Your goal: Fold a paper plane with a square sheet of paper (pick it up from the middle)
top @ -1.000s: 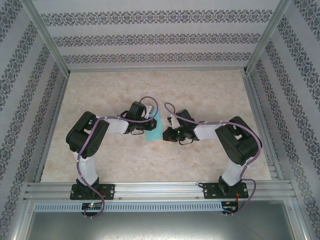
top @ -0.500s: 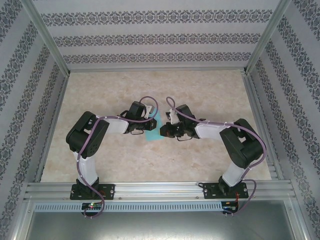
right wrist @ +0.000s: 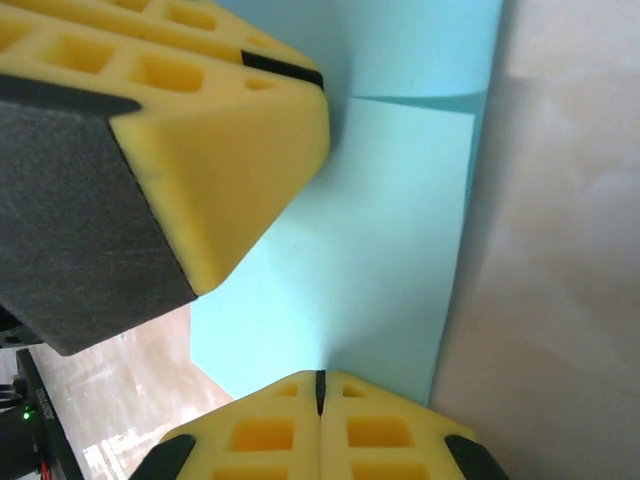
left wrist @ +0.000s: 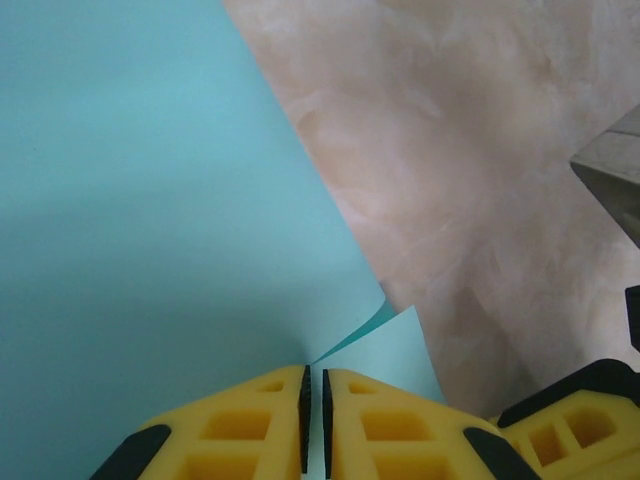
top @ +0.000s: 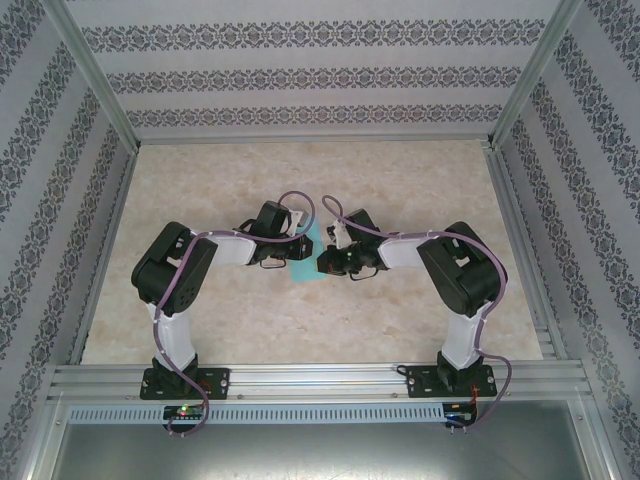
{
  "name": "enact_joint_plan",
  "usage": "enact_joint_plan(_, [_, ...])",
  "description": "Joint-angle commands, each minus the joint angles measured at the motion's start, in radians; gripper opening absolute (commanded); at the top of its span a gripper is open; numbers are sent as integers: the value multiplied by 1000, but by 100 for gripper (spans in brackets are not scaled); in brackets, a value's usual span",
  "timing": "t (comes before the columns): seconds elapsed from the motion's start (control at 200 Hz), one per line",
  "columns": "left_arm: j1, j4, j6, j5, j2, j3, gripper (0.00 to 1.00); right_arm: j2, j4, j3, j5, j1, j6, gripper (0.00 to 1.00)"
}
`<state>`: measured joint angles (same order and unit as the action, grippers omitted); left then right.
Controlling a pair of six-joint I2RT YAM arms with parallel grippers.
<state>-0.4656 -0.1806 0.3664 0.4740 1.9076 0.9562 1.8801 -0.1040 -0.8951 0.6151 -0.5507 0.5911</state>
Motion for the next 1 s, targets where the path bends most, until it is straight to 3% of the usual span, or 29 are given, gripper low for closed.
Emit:
enact_joint_plan(0.0, [18,104,-1,17,13,-6,17,29,48,10,-44,16,-53,6])
enact_joint_plan(0.555, [85,115,-93,-9,-80,-34,18,16,33,96,-55,25,-65,6])
enact_joint_plan(0.994, [89,77,65,109,-228,-84,19,25,14,81,-38,17,-54,6])
